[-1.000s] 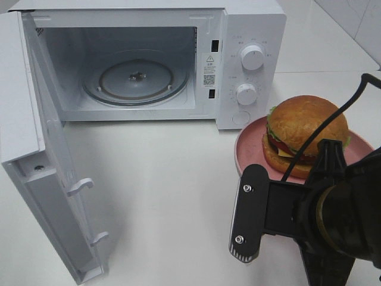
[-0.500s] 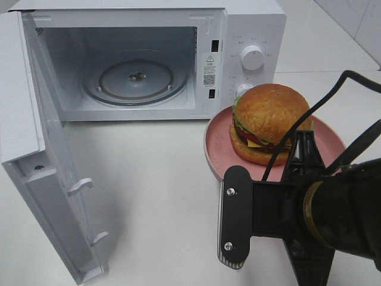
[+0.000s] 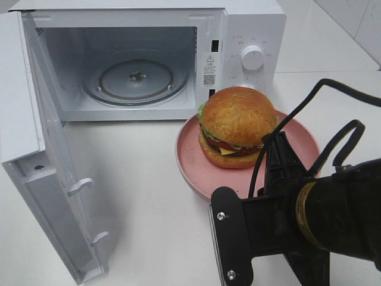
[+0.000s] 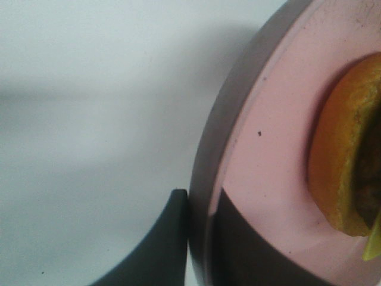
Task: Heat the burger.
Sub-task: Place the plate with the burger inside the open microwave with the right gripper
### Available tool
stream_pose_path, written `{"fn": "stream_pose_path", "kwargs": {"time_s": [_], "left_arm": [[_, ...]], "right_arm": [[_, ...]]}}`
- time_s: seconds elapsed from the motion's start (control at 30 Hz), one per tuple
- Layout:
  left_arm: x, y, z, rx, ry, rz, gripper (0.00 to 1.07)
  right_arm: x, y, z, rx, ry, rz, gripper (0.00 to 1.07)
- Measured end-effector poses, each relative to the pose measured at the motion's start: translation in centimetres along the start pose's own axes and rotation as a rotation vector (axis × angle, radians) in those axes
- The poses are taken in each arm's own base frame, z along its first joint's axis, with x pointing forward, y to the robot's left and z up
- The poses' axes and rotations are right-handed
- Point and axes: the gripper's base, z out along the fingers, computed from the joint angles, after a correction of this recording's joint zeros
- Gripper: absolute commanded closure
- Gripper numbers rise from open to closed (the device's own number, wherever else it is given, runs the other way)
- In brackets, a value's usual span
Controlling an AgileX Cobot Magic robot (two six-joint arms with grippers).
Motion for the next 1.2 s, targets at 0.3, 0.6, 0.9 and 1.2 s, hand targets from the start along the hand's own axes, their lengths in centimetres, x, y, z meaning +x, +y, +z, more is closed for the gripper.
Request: {"fn": "stream_pose_path", "kwargs": {"time_s": [0.3, 0.6, 0.9, 1.2], "left_arm": [[0.0, 0.0, 0.0, 0.000, 0.000, 0.000, 0.07], [0.0, 0.0, 0.0, 0.000, 0.000, 0.000, 0.07], [0.0, 0.0, 0.0, 0.000, 0.000, 0.000, 0.07], [0.0, 0.0, 0.0, 0.000, 0.000, 0.000, 0.07]], "right_arm": [[-0.3, 0.2, 0.0, -0.020, -0.041, -0.149, 1.07], [0.8, -0.5, 1.1, -0.088, -0.084, -0.175, 1.07], [2.1, -1.1, 2.0, -0.135, -0.156, -0.288, 1.07], [2.7, -2.3, 2.6, -0.087, -0.266, -0.271, 1.07]]}}
